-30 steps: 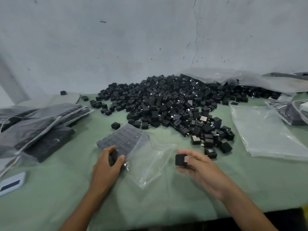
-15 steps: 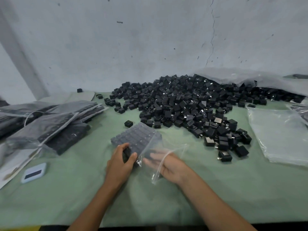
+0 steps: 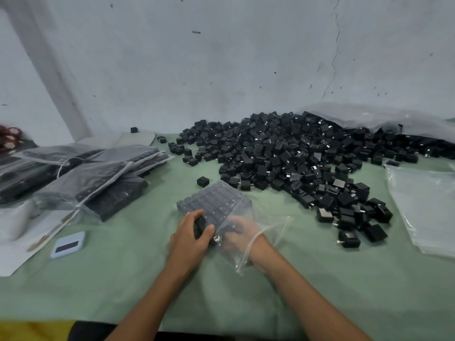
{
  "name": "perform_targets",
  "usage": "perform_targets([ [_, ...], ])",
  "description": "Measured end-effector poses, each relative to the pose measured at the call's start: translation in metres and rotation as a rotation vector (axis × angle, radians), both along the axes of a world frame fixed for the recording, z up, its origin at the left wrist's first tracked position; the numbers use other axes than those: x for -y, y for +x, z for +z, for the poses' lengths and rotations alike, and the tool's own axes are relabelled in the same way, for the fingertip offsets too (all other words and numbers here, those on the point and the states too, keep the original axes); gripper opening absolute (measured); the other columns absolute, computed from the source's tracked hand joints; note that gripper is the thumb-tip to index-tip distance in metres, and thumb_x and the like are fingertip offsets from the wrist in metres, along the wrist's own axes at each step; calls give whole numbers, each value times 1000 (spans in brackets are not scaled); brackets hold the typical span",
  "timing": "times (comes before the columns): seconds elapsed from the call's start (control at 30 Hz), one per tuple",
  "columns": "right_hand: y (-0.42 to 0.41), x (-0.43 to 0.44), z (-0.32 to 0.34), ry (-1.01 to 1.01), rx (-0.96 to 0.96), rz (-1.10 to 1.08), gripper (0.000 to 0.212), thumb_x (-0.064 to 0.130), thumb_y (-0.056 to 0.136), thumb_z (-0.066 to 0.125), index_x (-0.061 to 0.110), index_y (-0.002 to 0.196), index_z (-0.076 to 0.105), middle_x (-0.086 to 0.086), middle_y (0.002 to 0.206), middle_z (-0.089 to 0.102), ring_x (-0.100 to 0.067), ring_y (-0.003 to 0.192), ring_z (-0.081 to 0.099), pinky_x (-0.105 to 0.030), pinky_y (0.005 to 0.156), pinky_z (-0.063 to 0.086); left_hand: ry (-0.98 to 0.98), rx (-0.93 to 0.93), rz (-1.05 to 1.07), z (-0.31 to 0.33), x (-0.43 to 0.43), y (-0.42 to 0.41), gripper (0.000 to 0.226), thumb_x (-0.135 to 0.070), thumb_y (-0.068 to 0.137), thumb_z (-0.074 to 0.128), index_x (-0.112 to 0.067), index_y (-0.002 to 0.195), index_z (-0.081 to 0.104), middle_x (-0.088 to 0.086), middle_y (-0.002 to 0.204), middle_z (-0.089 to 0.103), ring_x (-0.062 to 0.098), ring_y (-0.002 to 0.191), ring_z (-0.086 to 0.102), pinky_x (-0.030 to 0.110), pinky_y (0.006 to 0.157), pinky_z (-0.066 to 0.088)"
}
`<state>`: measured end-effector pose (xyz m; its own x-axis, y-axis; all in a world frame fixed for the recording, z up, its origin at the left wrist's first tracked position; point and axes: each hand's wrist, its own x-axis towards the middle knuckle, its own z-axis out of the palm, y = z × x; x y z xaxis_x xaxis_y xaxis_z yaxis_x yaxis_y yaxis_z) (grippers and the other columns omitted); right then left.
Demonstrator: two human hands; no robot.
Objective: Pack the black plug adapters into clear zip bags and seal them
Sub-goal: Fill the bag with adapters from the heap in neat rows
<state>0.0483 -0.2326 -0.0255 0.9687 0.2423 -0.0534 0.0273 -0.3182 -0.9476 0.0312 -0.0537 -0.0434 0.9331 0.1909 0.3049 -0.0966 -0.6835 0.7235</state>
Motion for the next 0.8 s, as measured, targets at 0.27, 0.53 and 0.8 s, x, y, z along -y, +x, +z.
perform_targets([
  [0.27, -3, -8, 9, -67, 36, 10, 18, 0, 92, 56, 6, 96, 73, -6, 75, 69, -9, 60, 60, -15, 57, 48, 10, 1, 4, 1, 1, -2, 41, -48, 87, 66, -40, 125, 51, -16, 123, 61, 10, 107, 59, 35, 98, 46],
  [0.53, -3, -6, -2, -27, 83, -21, 17, 7, 93, 59, 10, 96, 75, 11, 68, 66, 4, 57, 60, -14, 58, 48, 14, 1, 10, 1, 2, -2, 42, -47, 87, 66, -39, 126, 51, -19, 122, 59, 8, 108, 58, 34, 99, 44],
  [0.8, -3, -9, -2, -94, 140, -10, 17, 11, 94, 56, 9, 90, 71, 9, 67, 62, 7, 55, 56, -10, 53, 41, 12, 10, 19, 3, 3, -2, 42, -45, 88, 66, -36, 126, 52, -19, 123, 58, 11, 114, 57, 36, 101, 42],
])
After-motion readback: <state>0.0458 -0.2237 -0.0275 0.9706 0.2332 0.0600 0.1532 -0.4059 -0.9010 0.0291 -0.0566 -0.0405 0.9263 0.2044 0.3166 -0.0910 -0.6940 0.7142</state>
